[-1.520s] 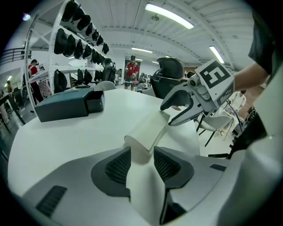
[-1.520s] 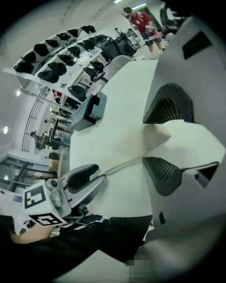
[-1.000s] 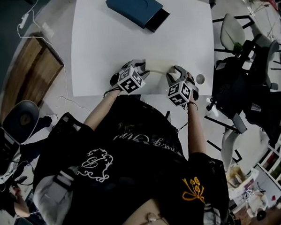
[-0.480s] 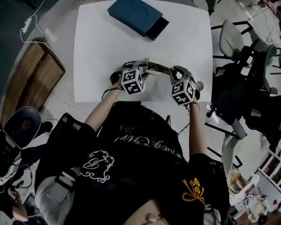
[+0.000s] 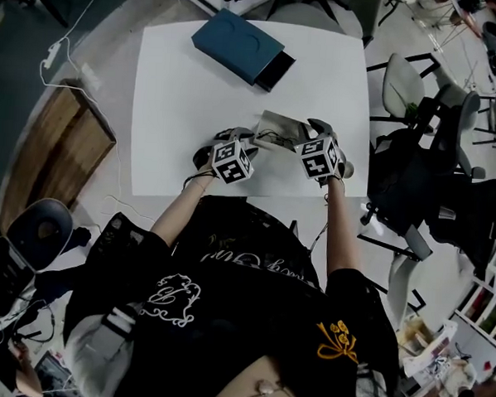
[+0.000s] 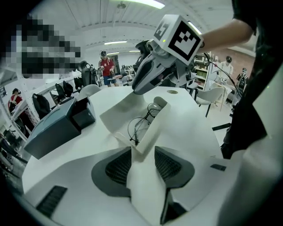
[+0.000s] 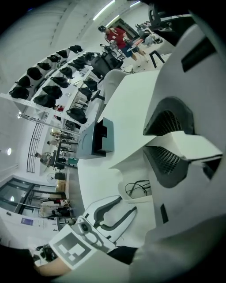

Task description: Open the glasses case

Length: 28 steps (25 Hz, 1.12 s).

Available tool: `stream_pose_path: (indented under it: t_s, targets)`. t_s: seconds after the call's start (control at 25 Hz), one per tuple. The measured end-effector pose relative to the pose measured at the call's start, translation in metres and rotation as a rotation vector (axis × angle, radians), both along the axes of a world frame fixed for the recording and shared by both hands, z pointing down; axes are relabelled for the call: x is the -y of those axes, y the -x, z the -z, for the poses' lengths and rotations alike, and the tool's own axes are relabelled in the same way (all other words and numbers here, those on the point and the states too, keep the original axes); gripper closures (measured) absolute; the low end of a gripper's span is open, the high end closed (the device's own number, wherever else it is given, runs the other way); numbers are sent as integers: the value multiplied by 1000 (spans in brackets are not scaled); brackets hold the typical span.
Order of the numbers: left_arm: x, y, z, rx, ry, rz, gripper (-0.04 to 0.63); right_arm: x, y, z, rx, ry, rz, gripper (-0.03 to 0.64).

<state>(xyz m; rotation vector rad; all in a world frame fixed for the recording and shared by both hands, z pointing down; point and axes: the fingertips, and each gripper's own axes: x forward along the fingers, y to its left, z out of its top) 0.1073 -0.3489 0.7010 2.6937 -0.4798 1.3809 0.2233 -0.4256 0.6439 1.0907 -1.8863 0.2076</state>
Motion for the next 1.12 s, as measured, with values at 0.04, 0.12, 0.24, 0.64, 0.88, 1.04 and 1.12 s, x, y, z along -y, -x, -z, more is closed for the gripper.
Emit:
stream_pose_path:
  t_s: [0.04,0.12,0.24,0.64,0.88,1.04,1.12]
  targets:
    - [0,0,0,-1,5,6,423,3,-3,-2,4,0,-25,531]
    - [1,1,1,-6,19,24,423,6,-6,-4,44,-1,-71,528]
    - [0,1,7,-24,25,51,423,-1,-6,2,127,29,-130,477]
    - [-6,-11,58,-210,40,172,423,-46,-23,47,299,-55,-245,466]
    - [-22,-18,103,-298,8,194,423,-94,-24,74,423,-114,-314,485]
    - [-45,-25,135,-347,-28,178,423,-126,-20,99,465,-162,-301,497]
    - [-58,-31,151,-376,-45,164,424,-141,-15,114,483,-193,-286,501]
